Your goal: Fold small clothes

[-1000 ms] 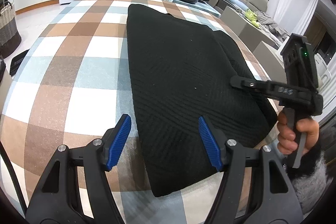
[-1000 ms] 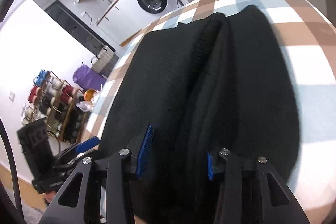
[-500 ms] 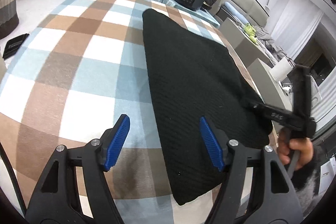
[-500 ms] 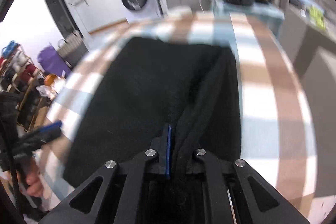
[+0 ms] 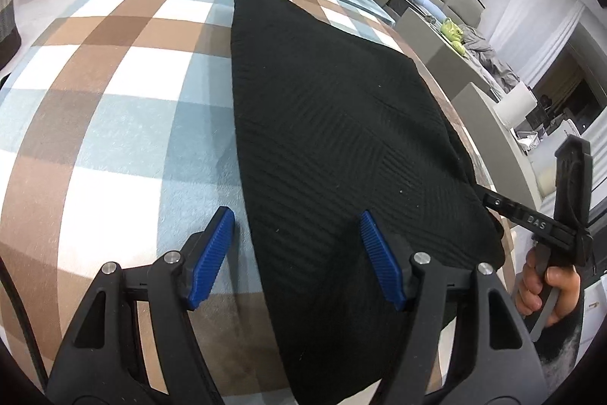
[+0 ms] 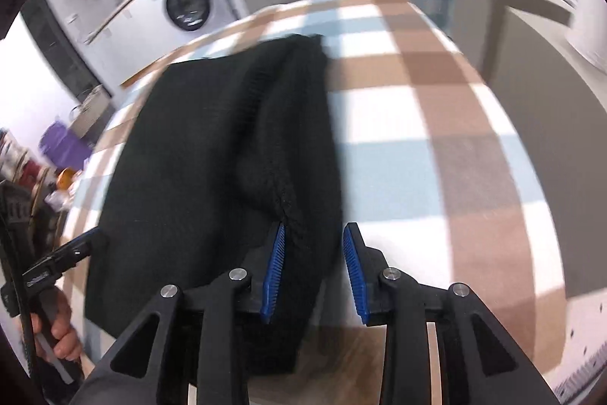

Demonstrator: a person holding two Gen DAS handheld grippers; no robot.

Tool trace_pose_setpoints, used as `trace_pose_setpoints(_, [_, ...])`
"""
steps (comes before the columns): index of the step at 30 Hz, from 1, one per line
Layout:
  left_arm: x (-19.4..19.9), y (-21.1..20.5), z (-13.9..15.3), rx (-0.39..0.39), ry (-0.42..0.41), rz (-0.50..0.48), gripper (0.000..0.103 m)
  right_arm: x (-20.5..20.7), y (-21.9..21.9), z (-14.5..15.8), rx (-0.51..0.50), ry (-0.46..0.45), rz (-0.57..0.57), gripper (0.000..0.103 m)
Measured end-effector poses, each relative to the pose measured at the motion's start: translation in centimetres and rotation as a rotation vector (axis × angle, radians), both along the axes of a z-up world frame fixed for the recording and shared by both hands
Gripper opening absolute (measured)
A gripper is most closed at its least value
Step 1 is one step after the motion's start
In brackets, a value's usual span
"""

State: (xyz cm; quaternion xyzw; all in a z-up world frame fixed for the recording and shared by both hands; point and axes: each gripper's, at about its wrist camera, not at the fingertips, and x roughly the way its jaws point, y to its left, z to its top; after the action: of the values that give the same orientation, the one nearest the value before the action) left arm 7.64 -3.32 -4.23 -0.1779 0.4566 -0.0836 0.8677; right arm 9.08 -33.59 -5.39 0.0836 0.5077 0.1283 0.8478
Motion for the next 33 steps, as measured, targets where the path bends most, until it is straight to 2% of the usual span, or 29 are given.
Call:
trace_pose_setpoints(4, [0.9, -0.2, -0.2, -0.016, -0.007, -0.005, 0.066, -0.6, -0.4, 0.6, 0.051, -0.030, -0.003, 0.032])
trace_pose_setpoints(6, [1.3, -0.2, -0.3, -0.025, -0.017, 0.005, 0.055, -0.5, -0.6, 0.3, 0.080, -0.028, -0.009, 0.032])
trace_pose_setpoints(8, [1.8, -0.1, -0.5, -0.010, -0.020, 0.030, 0.027, -0.4, -0.4, -0.1, 0.080, -0.020, -0.002, 0.032])
trace_pose_setpoints(11, [2.2, 0.6, -0.6, -0.006, -0.026, 0.054, 0.017, -0.6, 0.0, -0.2, 0.070, -0.022, 0.004, 0.031])
trace_pose_setpoints(14, [2.4, 1.7, -0.3, 0.038, -0.033, 0.090, 0.013, -1.0, 0.8, -0.1, 0.056, -0.021, 0.020, 0.030])
trace_pose_setpoints(17, [2.3, 4.0, -0.2, 0.048, -0.031, 0.119, 0.013, -1.5, 2.3, -0.2, 0.076, -0.003, 0.063, 0.030])
trace_pose_setpoints(20, [2.3, 5.6, 0.2, 0.018, -0.019, 0.128, 0.015, -2.2, 4.1, 0.0, 0.088, 0.016, 0.138, 0.030])
trace_pose_setpoints(22, [2.1, 5.8, 0.7, 0.038, -0.030, 0.126, 0.017, -1.9, 4.1, 0.4, 0.102, 0.012, 0.129, 0.032])
trace_pose_setpoints(24, [1.8, 5.7, 1.2, 0.069, -0.045, 0.132, 0.028, -0.7, 3.4, 0.9, 0.142, -0.001, 0.059, 0.032])
trace_pose_setpoints(26, [1.5, 5.3, 1.6, 0.066, -0.061, 0.130, 0.049, 1.1, 3.3, 1.6, 0.149, -0.030, 0.019, 0.032])
trace_pose_setpoints(31, [1.0, 4.0, 2.8, 0.060, -0.096, 0.104, 0.054, 6.2, 4.4, 2.7, 0.213, -0.087, -0.012, 0.032])
trace_pose_setpoints(33, [0.9, 3.4, 2.9, 0.064, -0.098, 0.094, 0.054, 8.2, 4.9, 2.2, 0.205, -0.061, -0.034, 0.033])
